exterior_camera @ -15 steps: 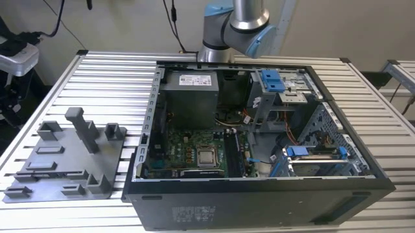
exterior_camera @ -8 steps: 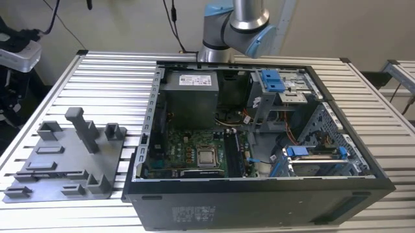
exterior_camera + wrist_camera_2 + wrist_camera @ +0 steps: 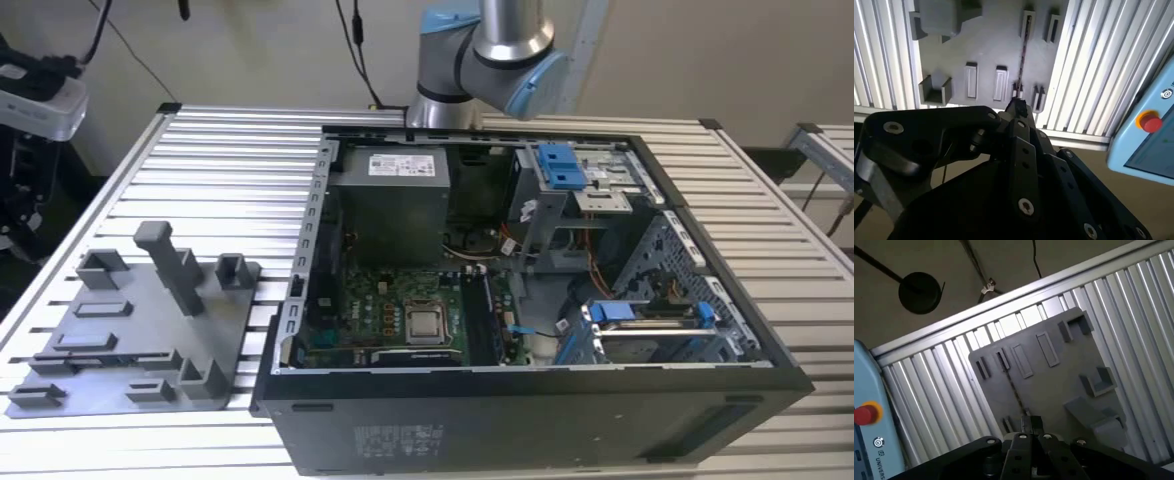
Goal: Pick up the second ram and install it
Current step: 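Pick up the second ram and move it above second insertion slot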
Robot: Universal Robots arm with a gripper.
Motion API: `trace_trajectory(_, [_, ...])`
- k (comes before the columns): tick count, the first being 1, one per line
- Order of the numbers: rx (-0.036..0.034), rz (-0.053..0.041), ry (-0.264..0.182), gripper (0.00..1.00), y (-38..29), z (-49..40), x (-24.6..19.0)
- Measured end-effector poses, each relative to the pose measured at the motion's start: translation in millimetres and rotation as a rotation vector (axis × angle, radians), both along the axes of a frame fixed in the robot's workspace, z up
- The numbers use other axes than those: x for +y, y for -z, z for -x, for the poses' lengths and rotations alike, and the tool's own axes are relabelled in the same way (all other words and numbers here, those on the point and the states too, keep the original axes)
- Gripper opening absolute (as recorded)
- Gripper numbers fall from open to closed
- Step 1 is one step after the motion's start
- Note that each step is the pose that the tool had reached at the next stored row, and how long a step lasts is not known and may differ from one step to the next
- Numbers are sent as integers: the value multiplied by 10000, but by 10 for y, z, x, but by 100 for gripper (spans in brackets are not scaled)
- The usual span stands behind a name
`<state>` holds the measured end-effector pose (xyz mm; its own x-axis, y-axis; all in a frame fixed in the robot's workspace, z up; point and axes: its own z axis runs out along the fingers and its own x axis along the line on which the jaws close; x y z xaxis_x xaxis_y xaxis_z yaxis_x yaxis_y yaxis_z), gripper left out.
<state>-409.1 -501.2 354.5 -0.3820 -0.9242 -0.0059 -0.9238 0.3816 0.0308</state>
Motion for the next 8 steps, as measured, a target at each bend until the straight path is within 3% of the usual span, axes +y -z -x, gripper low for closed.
trace_trajectory(4, [0, 0, -309, 11, 2, 0, 0])
trace_trajectory(8, [0, 1, -328, 11, 2, 0, 0])
